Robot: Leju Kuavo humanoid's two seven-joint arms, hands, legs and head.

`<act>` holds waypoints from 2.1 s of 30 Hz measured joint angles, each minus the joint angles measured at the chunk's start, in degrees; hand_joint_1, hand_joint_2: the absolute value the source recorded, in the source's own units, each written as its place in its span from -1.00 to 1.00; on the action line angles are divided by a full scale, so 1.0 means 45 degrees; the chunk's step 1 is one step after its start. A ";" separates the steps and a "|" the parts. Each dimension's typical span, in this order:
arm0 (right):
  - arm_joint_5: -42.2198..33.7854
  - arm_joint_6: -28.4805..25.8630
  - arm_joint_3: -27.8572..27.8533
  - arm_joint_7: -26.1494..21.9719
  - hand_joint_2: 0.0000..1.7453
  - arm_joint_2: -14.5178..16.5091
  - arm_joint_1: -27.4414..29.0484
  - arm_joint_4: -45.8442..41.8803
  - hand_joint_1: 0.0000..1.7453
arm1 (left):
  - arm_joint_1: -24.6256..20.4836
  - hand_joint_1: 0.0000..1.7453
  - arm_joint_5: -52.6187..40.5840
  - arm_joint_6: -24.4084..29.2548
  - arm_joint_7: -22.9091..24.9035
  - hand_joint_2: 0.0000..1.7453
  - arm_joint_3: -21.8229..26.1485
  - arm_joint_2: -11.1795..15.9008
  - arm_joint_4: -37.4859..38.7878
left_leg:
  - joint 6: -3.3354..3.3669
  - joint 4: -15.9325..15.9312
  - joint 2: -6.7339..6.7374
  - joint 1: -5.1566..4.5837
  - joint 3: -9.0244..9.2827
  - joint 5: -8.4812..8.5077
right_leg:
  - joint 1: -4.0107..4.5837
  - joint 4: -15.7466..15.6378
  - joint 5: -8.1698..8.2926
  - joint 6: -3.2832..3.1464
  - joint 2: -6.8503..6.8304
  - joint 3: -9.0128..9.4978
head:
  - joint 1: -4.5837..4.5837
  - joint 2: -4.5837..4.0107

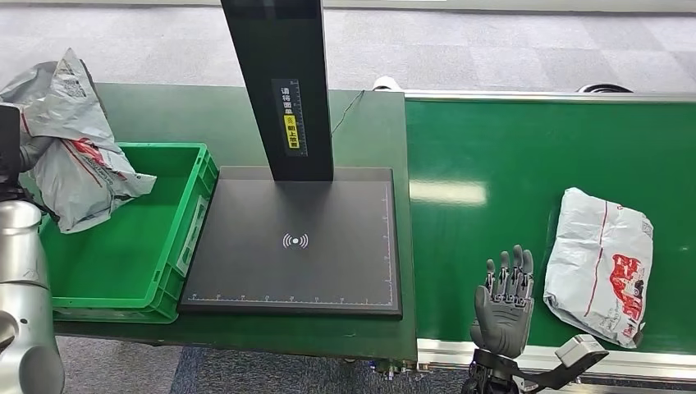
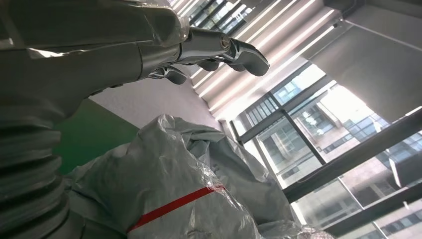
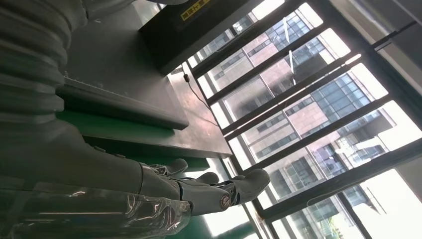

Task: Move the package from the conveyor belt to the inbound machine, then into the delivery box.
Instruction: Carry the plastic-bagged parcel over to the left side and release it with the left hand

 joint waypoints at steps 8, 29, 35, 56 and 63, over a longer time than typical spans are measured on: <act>0.0061 -0.0022 0.0124 0.0087 1.00 0.0000 -0.0009 -0.0001 -1.00 | -0.0371 -1.00 -0.1150 -0.0653 0.0062 1.00 0.0137 0.0004 0.1153 | 0.0000 0.0000 0.0000 -0.0001 -0.0001 0.0000 | -0.0001 0.0000 0.0000 0.0000 0.0000 0.0000 | -0.0002 -0.0003; 0.0121 0.0018 -0.0049 0.0262 1.00 -0.0003 -0.0055 0.0086 -1.00 | 0.1127 -1.00 -0.5026 -0.6837 0.0103 1.00 -0.3184 0.1766 0.0173 | -0.0002 -0.0002 -0.0006 0.0006 -0.0001 -0.0001 | 0.0006 0.0000 -0.0004 -0.0004 0.0000 -0.0002 | -0.0004 -0.0003; 0.0119 0.0022 -0.0106 0.0261 1.00 0.0000 -0.0060 0.0153 -1.00 | 0.1828 -1.00 -0.1012 -0.4957 -0.0562 1.00 -0.2417 0.1016 -0.2219 | -0.0001 0.0000 -0.0003 -0.0008 0.0004 -0.0001 | -0.0009 -0.0001 0.0000 0.0001 0.0000 0.0007 | -0.0002 -0.0001; 0.0742 -0.1270 -0.0032 -0.0201 1.00 0.0002 -0.0080 0.0242 -1.00 | 0.6775 -1.00 0.6624 -0.3190 -0.2696 1.00 -0.3095 -0.2551 -0.9163 | -0.0004 0.0000 -0.0007 -0.0008 0.0019 -0.0016 | -0.0010 -0.0008 -0.0006 0.0005 -0.0002 0.0024 | -0.0005 0.0000; 0.2220 -0.2231 0.0259 -0.0423 1.00 0.0007 -0.0113 0.0023 -1.00 | 0.8168 -1.00 0.5611 -0.3876 -0.3095 1.00 -0.4549 -0.3674 -0.8895 | 0.0008 0.0000 -0.0009 -0.0041 0.0016 -0.0030 | -0.0039 -0.0011 -0.0013 0.0014 -0.0007 0.0025 | -0.0004 -0.0001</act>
